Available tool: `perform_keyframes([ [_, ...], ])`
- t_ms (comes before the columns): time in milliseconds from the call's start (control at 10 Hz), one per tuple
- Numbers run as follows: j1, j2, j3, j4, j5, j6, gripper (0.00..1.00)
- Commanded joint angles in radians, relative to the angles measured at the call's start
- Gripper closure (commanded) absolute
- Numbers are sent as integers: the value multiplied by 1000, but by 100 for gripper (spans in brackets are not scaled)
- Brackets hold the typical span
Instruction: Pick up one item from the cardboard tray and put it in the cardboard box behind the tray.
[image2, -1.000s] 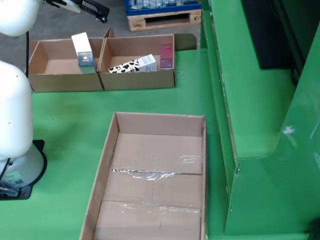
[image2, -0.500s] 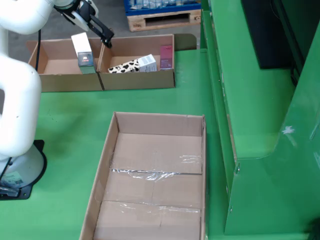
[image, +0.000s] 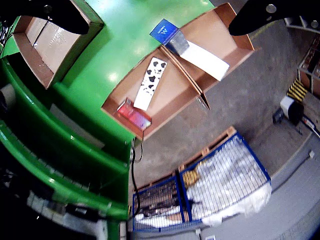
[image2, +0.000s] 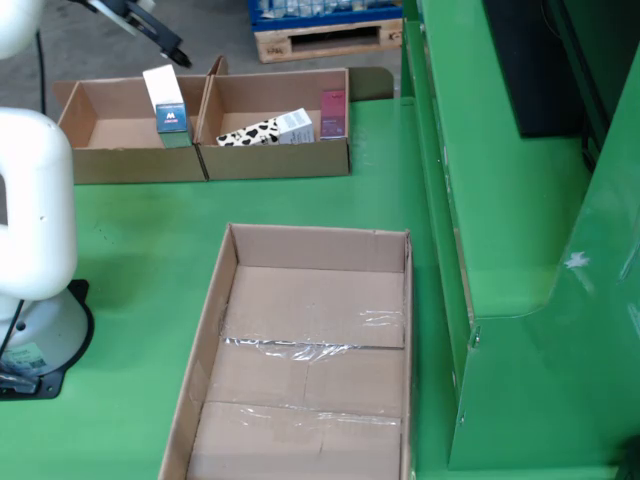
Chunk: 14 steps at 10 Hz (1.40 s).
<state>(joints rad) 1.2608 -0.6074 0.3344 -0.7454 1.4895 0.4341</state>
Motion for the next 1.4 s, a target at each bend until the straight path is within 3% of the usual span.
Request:
perform_keyframes([
  [0, 322, 434, 737, -990, -344, 473, 0],
  [200, 60, 351, 891, -973, 106, 325, 0],
  [300, -205, 282, 1032, -985, 355, 177, 0],
  [400, -205, 282, 1032, -985, 355, 177, 0],
  [500, -459, 235, 1137, -1008, 412, 52, 0],
  [1300, -459, 235, 1137, -1008, 412, 52, 0],
])
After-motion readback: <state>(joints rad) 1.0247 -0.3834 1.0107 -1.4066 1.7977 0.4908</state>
